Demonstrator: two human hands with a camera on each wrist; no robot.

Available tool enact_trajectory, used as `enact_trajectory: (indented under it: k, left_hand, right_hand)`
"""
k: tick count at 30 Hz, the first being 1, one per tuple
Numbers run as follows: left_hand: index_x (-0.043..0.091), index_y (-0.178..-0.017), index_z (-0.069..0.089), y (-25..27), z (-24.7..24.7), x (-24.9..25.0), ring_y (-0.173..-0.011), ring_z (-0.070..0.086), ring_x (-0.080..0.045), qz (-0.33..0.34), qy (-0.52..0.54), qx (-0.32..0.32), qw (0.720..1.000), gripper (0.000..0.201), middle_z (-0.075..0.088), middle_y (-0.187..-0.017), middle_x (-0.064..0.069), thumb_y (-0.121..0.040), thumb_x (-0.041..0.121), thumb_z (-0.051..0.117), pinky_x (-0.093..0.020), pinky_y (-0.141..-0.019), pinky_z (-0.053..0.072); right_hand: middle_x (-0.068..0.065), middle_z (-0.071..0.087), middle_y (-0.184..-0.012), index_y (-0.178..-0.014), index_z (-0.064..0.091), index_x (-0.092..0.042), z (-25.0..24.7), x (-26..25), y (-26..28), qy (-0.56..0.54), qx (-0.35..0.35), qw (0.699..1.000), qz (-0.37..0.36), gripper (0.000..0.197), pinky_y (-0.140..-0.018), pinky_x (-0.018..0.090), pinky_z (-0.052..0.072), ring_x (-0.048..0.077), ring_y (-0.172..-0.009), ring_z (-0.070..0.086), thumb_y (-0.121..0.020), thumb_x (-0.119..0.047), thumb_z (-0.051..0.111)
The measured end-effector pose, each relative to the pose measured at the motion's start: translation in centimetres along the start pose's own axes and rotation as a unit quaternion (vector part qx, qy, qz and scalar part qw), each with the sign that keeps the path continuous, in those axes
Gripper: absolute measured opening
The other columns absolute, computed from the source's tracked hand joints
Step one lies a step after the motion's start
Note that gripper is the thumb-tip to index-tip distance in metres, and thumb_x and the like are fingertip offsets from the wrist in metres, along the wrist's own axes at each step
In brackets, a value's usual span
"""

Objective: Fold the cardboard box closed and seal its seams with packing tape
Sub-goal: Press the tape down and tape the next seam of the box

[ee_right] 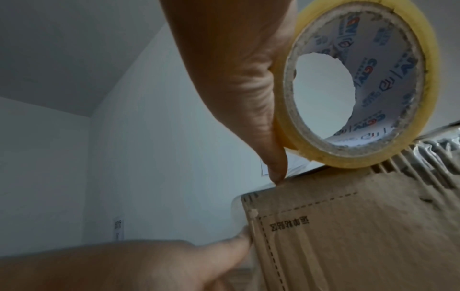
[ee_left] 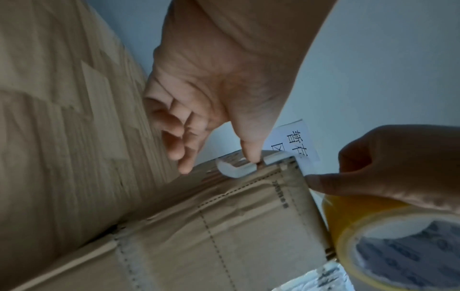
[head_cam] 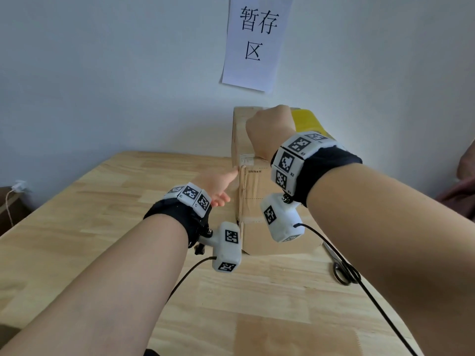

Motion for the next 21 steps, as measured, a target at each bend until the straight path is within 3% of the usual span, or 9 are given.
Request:
enact_trajectory:
  k: [3,5,8,10,12,14,17,19,21]
  left_hand:
    - [0.007,-0.067,0.052,0.2,-2.1,1.2,-0.047,0.042,-0.017,0.243,-0.02,0.199,0.949,0.045,0.048,-0.057,-0.007,-0.096,0.041,0.045,-0.025,-0.052,0.038]
    - [-0.004,-0.074,0.06,1.0,-2.7,2.3,-0.057,0.051,-0.022,0.342,0.05,0.227,0.91,0.036,0.055,-0.065,-0.019,-0.096,0.022,0.049,-0.031,-0.061,0.045]
    - [-0.012,-0.084,0.062,0.7,-2.5,3.1,-0.066,0.051,-0.023,0.347,0.132,0.159,0.915,0.024,0.054,-0.075,-0.024,-0.093,0.007,0.051,-0.03,-0.063,0.044]
    - [-0.003,-0.089,0.062,0.3,-1.7,2.9,-0.07,0.057,-0.023,0.321,0.072,0.139,0.934,0.017,0.059,-0.083,-0.02,-0.095,0.008,0.05,-0.023,-0.065,0.048]
    - [-0.007,-0.101,0.063,-0.1,-1.0,1.9,-0.086,0.066,-0.024,0.303,-0.034,0.152,0.94,0.024,0.066,-0.095,-0.017,-0.097,0.012,0.048,-0.028,-0.076,0.055]
    - [-0.008,-0.096,0.064,-0.4,-0.5,1.2,-0.078,0.067,-0.024,0.321,-0.063,0.158,0.932,0.027,0.069,-0.089,-0.015,-0.097,0.014,0.048,-0.032,-0.069,0.055]
    - [0.003,-0.092,0.066,0.5,-1.8,2.1,-0.061,0.057,-0.013,0.381,-0.046,0.268,0.884,0.026,0.065,-0.079,-0.01,-0.097,0.011,0.042,-0.025,-0.058,0.047]
    - [0.01,-0.121,0.061,1.9,-2.7,3.4,-0.087,0.061,-0.007,0.425,-0.04,0.291,0.857,0.035,0.065,-0.115,-0.003,-0.098,0.006,0.036,-0.02,-0.079,0.048]
    - [0.016,-0.128,0.058,2.6,-2.6,4.6,-0.093,0.065,-0.009,0.443,-0.115,0.265,0.849,0.044,0.057,-0.132,0.001,-0.097,0.002,0.031,-0.014,-0.079,0.046]
  right_hand:
    - [0.0,0.037,-0.068,-0.065,0.036,-0.013,0.1,-0.2,0.1,0.006,0.017,1.0,-0.014,0.029,-0.073,0.029,0.035,0.017,-0.068,0.044,-0.091,-0.011,0.05]
    - [-0.001,0.037,-0.068,-0.065,0.037,-0.013,0.2,-0.4,0.0,0.005,0.021,1.0,-0.019,0.029,-0.073,0.029,0.035,0.015,-0.061,0.039,-0.091,-0.01,0.049]
    - [-0.002,0.039,-0.068,-0.066,0.039,-0.013,0.5,-0.4,-0.3,0.003,0.024,1.0,-0.014,0.027,-0.072,0.028,0.036,0.014,-0.058,0.035,-0.09,-0.009,0.049]
    - [-0.002,0.04,-0.067,-0.065,0.039,-0.013,0.5,-0.3,-0.3,0.003,0.026,1.0,-0.013,0.027,-0.071,0.028,0.035,0.014,-0.056,0.034,-0.09,-0.01,0.051]
    - [-0.002,0.04,-0.068,-0.066,0.038,-0.013,0.6,-0.4,-0.4,0.009,0.025,1.0,-0.014,0.028,-0.071,0.028,0.035,0.014,-0.056,0.034,-0.09,-0.011,0.052]
    - [-0.002,0.041,-0.067,-0.066,0.039,-0.014,0.6,-0.5,-0.5,0.013,0.023,1.0,-0.012,0.027,-0.071,0.027,0.035,0.013,-0.057,0.035,-0.089,-0.011,0.052]
    - [-0.002,0.042,-0.067,-0.066,0.039,-0.013,0.7,-0.3,-0.8,0.019,0.016,1.0,-0.013,0.029,-0.071,0.028,0.038,0.014,-0.061,0.042,-0.09,-0.014,0.053]
    - [-0.001,0.043,-0.067,-0.065,0.037,-0.013,0.7,0.1,-1.0,0.016,0.017,1.0,-0.015,0.032,-0.071,0.029,0.038,0.016,-0.066,0.046,-0.092,-0.022,0.053]
    - [-0.002,0.044,-0.067,-0.064,0.038,-0.015,0.6,0.4,-1.1,0.004,0.026,0.999,-0.018,0.036,-0.069,0.031,0.036,0.014,-0.059,0.042,-0.091,-0.033,0.053]
Point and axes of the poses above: each hand's wrist, its own y-axis away from the middle knuckle, its own z-axis out of the palm, x = y × z, the point moved 6 cm from there along -y, towards the middle knuckle
